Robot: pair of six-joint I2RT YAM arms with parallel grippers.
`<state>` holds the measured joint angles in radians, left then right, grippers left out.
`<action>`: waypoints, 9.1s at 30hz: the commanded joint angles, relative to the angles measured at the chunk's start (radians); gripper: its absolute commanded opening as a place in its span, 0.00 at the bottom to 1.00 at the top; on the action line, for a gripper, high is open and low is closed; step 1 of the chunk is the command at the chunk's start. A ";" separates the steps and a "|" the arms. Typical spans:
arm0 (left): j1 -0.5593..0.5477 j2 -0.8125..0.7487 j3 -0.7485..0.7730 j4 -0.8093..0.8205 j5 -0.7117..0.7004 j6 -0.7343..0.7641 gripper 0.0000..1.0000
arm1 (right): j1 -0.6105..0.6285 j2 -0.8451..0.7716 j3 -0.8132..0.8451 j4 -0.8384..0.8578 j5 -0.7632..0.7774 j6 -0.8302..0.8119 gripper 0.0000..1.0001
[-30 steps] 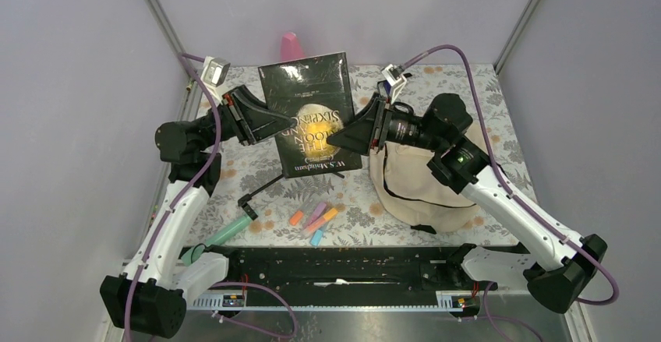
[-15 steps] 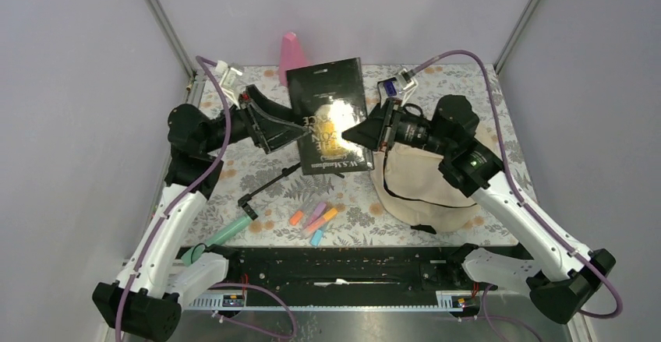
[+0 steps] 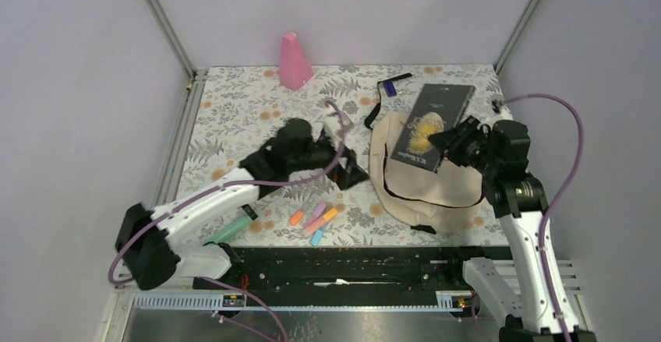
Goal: Pack the student bag
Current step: Pick up the book from the center of the board, then place the book in the student bag, then zip the student bag at the center of the board.
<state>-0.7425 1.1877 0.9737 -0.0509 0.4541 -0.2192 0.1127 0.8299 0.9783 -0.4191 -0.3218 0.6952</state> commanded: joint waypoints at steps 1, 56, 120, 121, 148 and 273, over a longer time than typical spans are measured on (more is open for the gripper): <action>-0.172 0.174 0.083 0.096 -0.115 0.163 0.97 | -0.075 -0.141 0.044 -0.126 0.173 -0.093 0.00; -0.168 0.797 0.770 0.173 0.076 -0.008 0.00 | -0.076 -0.511 -0.038 -0.568 -0.124 0.277 0.00; -0.168 0.598 0.605 0.284 0.129 -0.224 0.00 | 0.270 0.251 -0.524 0.755 0.831 0.327 0.04; -0.167 0.597 0.600 0.284 0.129 -0.224 0.00 | 0.272 0.253 -0.528 0.758 0.828 0.326 0.09; -0.171 0.611 0.518 0.274 0.075 -0.217 0.00 | 0.274 -0.513 -0.527 0.112 1.018 0.051 0.84; 0.309 0.176 0.182 -0.170 0.049 -0.232 0.90 | 0.606 0.474 0.074 -0.195 0.447 -0.374 0.00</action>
<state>-0.3969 1.3613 1.1656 -0.2825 0.5014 -0.4290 0.7071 1.4132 1.1267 -0.6174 0.1665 0.2085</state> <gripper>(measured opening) 0.903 0.020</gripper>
